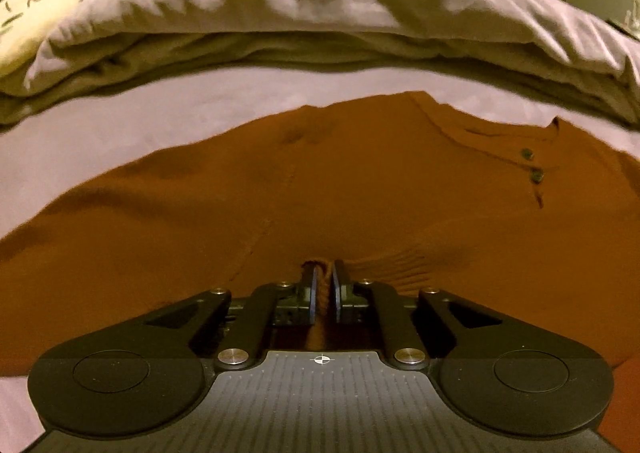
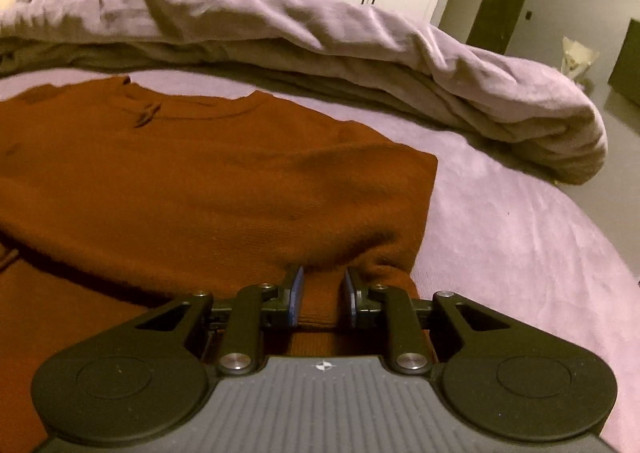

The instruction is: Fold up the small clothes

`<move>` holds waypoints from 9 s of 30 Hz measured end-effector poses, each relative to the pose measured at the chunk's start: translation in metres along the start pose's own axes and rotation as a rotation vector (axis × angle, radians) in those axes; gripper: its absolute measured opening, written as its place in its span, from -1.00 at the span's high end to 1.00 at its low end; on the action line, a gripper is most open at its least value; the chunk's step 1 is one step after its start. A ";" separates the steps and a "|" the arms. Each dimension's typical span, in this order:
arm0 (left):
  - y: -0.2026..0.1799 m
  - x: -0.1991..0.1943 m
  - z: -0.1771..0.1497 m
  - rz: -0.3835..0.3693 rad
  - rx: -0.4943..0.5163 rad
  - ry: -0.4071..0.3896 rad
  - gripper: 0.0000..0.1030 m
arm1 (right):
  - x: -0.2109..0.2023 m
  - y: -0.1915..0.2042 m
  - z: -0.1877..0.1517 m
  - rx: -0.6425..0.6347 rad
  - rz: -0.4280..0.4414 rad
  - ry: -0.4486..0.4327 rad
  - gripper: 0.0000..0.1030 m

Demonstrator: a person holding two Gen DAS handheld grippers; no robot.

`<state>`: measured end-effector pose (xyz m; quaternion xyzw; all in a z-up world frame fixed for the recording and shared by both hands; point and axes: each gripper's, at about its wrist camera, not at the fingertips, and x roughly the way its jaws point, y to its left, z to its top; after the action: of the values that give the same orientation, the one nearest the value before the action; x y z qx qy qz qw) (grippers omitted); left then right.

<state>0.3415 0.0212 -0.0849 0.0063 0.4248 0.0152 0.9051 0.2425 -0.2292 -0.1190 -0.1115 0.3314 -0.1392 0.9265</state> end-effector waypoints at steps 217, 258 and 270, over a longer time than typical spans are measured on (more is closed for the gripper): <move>0.070 -0.026 -0.025 -0.213 -0.492 -0.017 0.75 | -0.005 -0.094 -0.001 0.893 0.429 0.023 0.97; 0.039 -0.079 -0.025 0.039 -0.260 -0.100 -0.05 | -0.039 -0.081 0.012 0.658 0.107 -0.035 0.69; -0.024 -0.003 -0.008 0.047 -0.046 -0.137 -0.75 | 0.002 0.032 0.060 0.074 0.294 -0.149 0.65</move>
<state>0.3342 -0.0030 -0.0884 -0.0034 0.3609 0.0456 0.9315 0.2887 -0.1928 -0.0844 -0.0375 0.2693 -0.0056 0.9623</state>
